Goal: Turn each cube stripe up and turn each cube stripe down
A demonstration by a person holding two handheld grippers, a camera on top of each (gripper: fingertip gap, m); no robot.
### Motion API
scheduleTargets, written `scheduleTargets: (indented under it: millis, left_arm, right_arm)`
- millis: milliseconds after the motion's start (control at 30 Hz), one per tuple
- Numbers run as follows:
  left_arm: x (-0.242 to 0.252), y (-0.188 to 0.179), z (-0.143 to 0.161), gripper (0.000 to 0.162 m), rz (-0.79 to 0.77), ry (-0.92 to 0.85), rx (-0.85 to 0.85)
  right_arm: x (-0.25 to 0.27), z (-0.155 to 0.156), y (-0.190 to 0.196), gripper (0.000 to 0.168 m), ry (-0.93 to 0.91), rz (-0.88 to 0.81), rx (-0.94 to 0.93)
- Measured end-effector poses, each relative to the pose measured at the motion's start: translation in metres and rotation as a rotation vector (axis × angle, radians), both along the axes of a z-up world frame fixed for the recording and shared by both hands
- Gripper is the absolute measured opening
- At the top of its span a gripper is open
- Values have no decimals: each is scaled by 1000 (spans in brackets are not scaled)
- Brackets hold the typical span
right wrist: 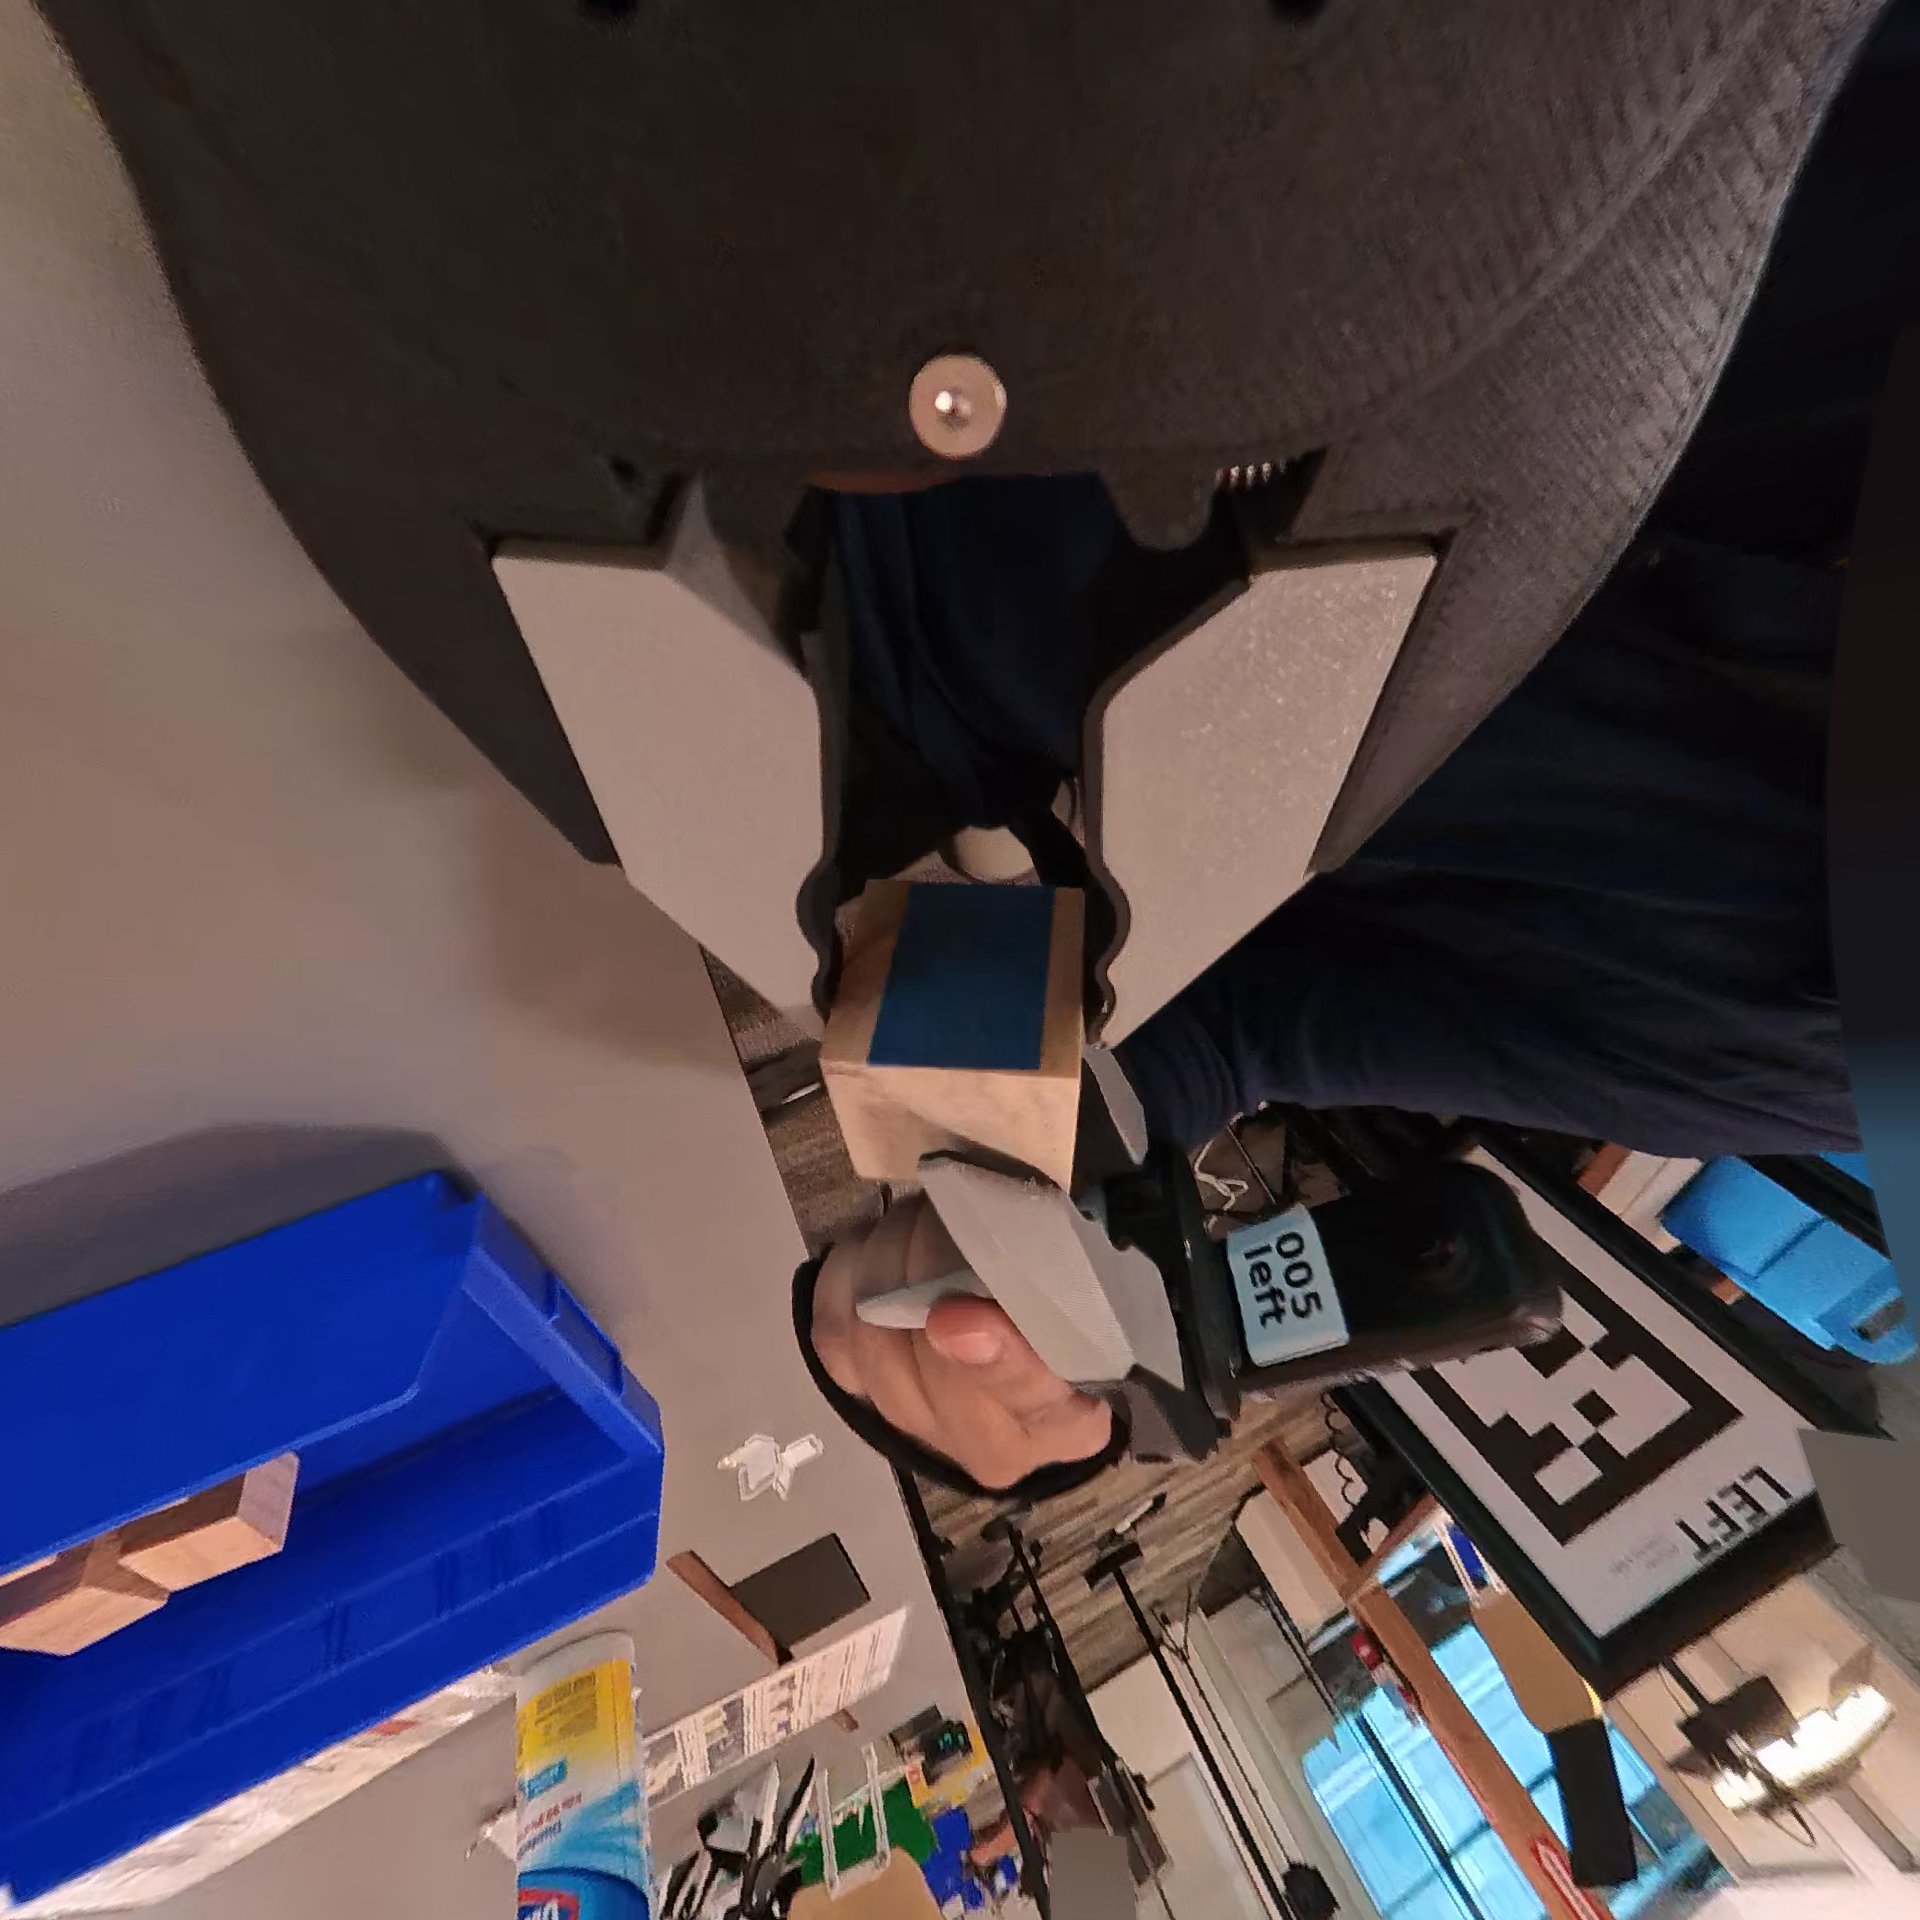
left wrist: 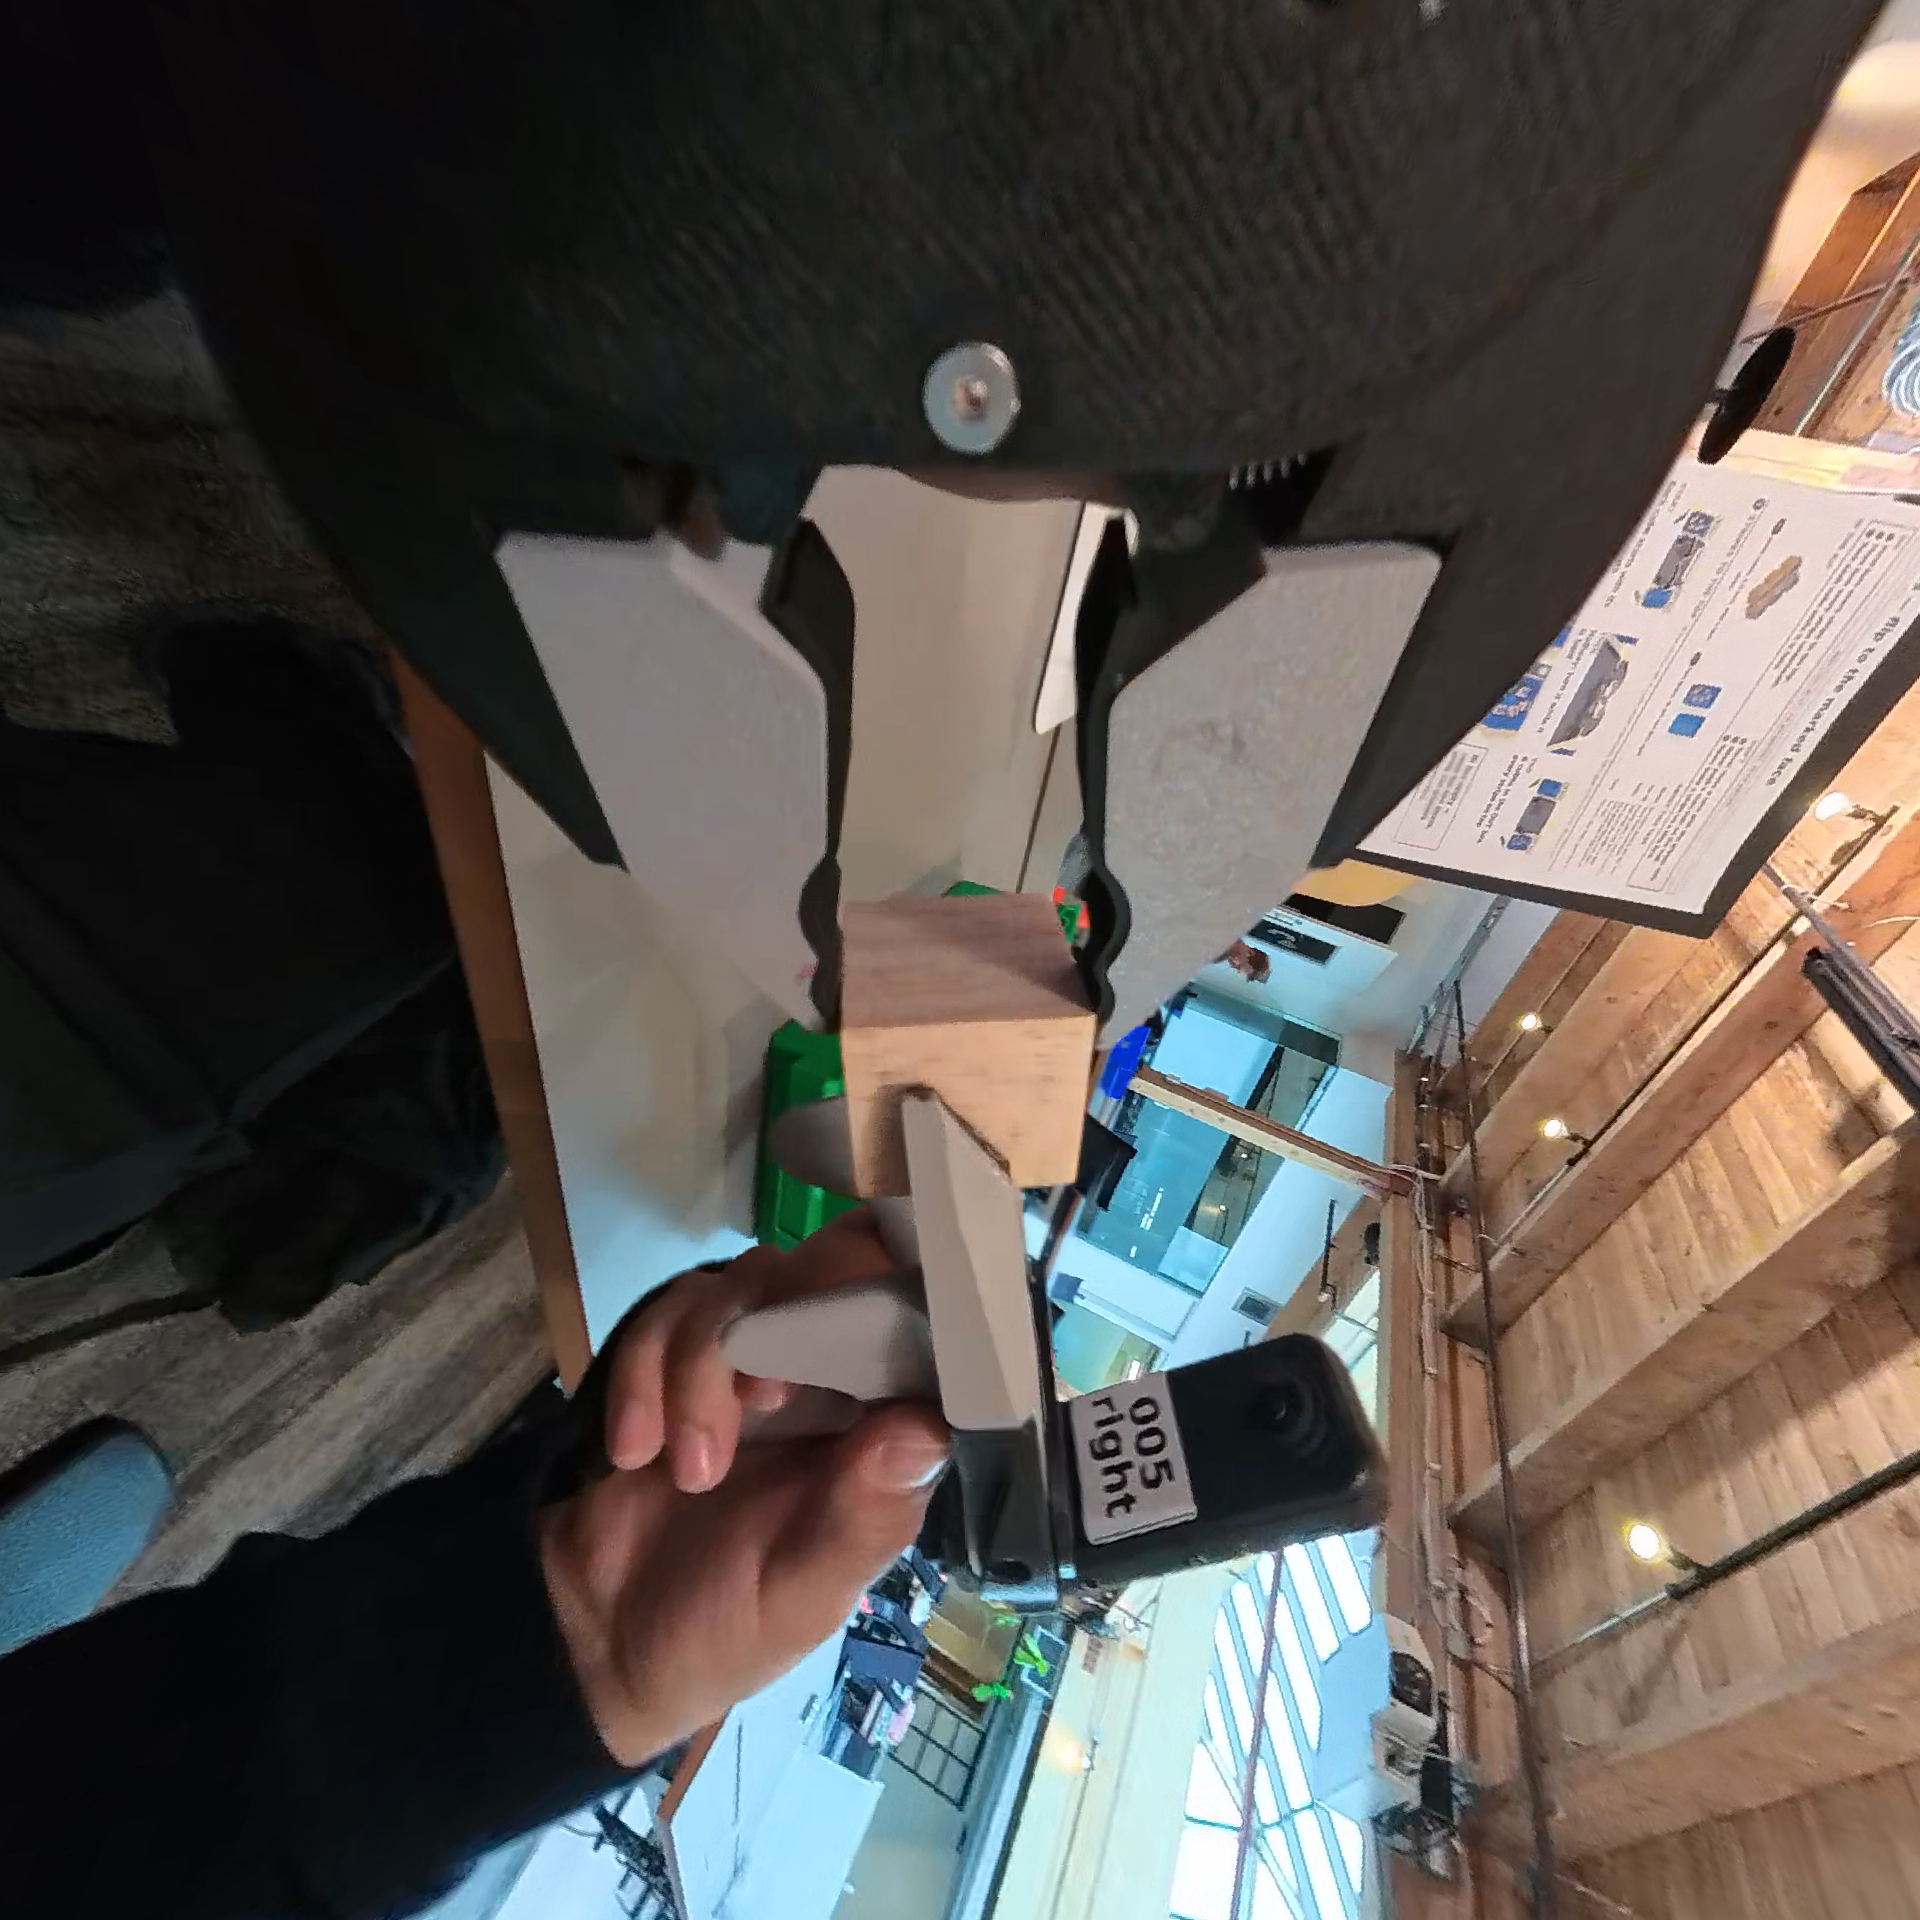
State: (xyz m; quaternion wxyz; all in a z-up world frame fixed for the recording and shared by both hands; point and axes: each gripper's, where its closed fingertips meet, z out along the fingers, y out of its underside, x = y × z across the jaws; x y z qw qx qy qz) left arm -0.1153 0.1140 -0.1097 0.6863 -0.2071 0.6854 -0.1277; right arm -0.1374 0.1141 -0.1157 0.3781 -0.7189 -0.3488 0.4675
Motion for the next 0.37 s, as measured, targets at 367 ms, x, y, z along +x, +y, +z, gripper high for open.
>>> scheduleTargets:
  millis: [367]
  left_arm:
    - [-12,25,28,40,88,-170,-104]
  right_arm:
    - [102,35,61,42,48,-413,160]
